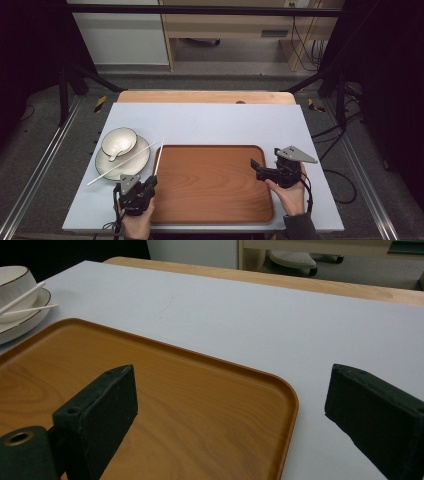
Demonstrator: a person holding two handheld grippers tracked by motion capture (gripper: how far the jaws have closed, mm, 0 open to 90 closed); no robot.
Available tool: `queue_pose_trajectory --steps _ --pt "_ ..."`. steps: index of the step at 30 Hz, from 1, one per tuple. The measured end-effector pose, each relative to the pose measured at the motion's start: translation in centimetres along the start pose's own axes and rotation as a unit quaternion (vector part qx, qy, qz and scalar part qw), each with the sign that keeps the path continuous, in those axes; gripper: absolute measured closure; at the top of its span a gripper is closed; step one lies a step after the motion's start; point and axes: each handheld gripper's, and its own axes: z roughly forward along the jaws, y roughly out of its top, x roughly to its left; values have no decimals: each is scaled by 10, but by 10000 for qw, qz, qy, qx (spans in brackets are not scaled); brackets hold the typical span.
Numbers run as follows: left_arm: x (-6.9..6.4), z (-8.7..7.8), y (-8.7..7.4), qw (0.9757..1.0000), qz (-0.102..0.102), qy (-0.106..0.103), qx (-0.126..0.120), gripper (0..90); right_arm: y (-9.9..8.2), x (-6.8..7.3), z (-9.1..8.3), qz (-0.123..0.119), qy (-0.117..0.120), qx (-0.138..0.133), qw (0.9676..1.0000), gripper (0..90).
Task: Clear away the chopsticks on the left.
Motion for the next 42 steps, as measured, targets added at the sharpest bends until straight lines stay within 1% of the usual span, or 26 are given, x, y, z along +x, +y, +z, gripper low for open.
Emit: queue_pose_trajectory --steps 5,6,7,8,11,12,19,21,29,34,36,38,39,40,41,42 --pt "-4 6 -7 10000 -27 49 48 841 0 0 0 3 21 6 10000 69" --pt "-6 9 -9 9999 -12 107 60 841 0 0 0 7 24 9 10000 68" --pt "-6 9 -9 9999 -12 107 60 841 0 0 0 7 24 9 10000 68" --pt "-7 11 -12 9998 5 157 91 842 -1 0 0 -10 12 22 10000 69" --pt "-7 13 -14 9998 19 189 117 841 -1 1 1 31 24 32 10000 69" --pt "-7 15 -15 9996 23 239 154 841 -1 1 2 8 15 45 10000 69" --pt "-7 19 -16 9988 42 394 303 839 -1 1 3 -28 24 67 10000 69" --pt "-7 20 -16 9984 29 423 387 838 -1 1 3 -34 23 72 10000 69" --pt "-7 23 -15 9972 41 490 556 834 -1 1 3 -44 25 72 10000 70" --pt "-8 23 -14 9972 68 471 574 824 -1 1 3 -26 22 76 10000 70" --pt "-8 22 -13 9976 106 406 551 802 -1 1 2 -13 34 50 10000 70" --pt "-7 20 -11 9983 159 299 464 755 0 1 1 -15 25 30 10000 70" --pt "-7 20 -11 9983 159 299 464 737 0 1 1 -15 25 30 10000 70" --pt "-7 17 -8 9987 188 237 414 737 0 1 0 -7 17 28 10000 70" --pt "-5 15 -6 9990 227 153 367 703 0 0 0 -13 4 5 10000 70" --pt "-3 10 1 9989 343 96 314 683 0 0 -1 -8 -3 6 10000 70"
